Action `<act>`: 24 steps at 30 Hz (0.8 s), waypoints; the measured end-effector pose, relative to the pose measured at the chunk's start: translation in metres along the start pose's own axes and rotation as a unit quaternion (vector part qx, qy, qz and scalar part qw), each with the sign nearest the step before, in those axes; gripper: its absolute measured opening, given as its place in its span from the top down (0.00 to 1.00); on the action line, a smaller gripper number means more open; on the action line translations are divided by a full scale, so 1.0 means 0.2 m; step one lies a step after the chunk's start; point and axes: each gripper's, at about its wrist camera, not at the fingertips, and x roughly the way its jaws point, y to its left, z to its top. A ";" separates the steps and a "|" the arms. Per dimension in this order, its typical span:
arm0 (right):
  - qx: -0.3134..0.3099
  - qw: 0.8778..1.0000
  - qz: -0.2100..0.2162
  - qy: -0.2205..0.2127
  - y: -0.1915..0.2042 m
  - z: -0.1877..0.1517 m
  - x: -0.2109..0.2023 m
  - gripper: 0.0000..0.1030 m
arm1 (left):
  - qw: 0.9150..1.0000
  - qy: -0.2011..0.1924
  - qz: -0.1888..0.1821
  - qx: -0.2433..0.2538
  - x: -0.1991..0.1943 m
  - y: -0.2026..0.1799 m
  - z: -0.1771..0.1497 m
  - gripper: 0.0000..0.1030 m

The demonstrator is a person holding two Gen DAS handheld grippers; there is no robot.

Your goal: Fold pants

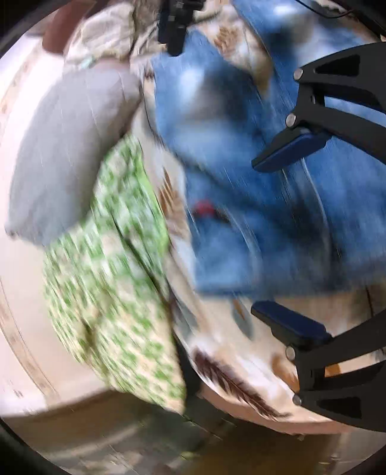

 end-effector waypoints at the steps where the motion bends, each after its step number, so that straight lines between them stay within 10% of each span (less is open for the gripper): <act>1: 0.014 1.000 -0.018 0.000 -0.13 -0.05 -0.06 0.12 | 1.000 -0.004 -0.010 0.010 0.01 -0.07 0.03 0.10; 11: 0.124 0.986 -0.114 0.017 -0.98 -0.46 -0.39 0.12 | 0.985 -0.012 -0.107 0.137 0.17 -1.02 0.37 0.10; 24: 0.138 0.985 -0.092 0.057 -1.32 -0.43 0.05 0.20 | 0.949 -0.006 -0.207 0.238 0.73 -1.73 0.79 0.10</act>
